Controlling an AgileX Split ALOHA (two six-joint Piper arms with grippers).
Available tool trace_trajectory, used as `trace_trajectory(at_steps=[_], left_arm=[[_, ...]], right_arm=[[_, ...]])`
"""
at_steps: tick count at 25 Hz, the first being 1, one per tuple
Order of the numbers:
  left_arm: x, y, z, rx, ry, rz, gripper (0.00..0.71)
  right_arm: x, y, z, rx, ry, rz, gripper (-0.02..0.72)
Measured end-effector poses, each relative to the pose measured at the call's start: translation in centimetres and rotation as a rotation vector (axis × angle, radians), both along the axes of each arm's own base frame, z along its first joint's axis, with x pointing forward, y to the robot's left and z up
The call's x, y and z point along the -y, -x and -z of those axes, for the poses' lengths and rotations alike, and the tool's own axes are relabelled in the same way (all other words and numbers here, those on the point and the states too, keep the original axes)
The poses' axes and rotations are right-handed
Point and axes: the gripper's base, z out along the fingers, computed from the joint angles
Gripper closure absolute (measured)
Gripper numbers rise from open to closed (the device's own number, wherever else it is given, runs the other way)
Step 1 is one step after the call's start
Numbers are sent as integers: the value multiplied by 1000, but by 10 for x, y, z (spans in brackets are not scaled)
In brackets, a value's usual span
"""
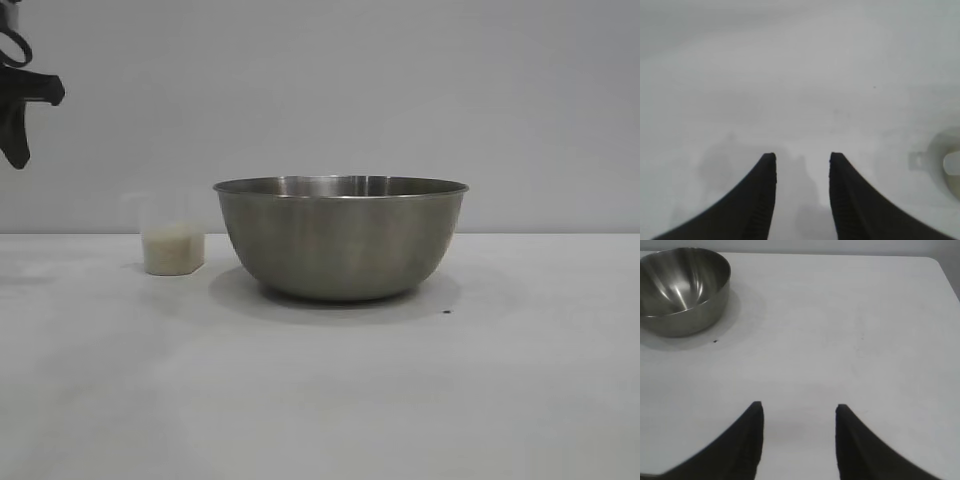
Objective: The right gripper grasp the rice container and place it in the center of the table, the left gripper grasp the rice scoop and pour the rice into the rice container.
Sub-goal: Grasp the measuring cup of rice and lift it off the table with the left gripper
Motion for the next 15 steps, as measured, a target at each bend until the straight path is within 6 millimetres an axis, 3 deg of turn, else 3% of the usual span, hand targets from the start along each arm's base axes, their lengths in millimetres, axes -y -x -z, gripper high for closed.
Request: trace_trajectory(at_steps=[15], left_arm=[[0,38,48,182,-3,-2,438]], right_arm=[[0,0,0,0,0,0,432]])
